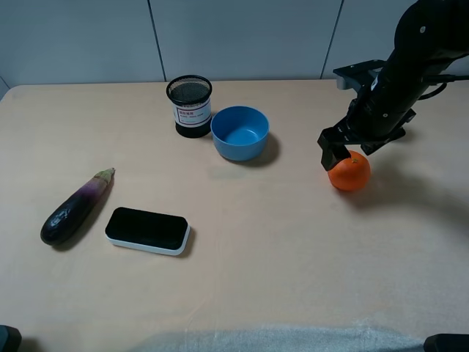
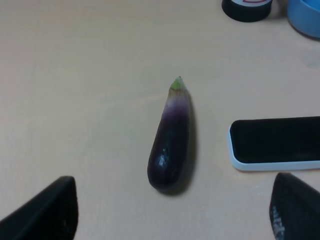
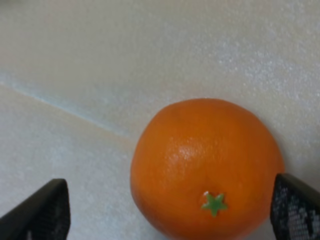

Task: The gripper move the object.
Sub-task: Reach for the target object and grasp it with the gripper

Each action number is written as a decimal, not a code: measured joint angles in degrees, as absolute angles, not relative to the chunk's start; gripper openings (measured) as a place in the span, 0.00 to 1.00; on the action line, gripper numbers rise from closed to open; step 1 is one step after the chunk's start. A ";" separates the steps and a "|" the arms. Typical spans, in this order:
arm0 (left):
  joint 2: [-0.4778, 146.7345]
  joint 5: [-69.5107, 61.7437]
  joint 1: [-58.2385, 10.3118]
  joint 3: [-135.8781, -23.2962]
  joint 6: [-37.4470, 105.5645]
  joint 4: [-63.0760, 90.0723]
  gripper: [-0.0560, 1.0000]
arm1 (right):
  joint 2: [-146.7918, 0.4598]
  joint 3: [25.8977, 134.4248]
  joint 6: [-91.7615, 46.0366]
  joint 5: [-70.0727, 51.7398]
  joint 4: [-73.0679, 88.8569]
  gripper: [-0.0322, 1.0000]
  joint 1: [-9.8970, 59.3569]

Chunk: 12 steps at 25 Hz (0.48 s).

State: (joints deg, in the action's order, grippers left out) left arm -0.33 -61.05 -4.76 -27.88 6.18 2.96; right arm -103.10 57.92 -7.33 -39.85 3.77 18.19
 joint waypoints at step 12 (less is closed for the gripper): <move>-0.33 -61.05 -4.76 -27.88 6.18 2.96 0.79 | -103.10 57.92 -7.33 -40.22 3.01 0.62 16.02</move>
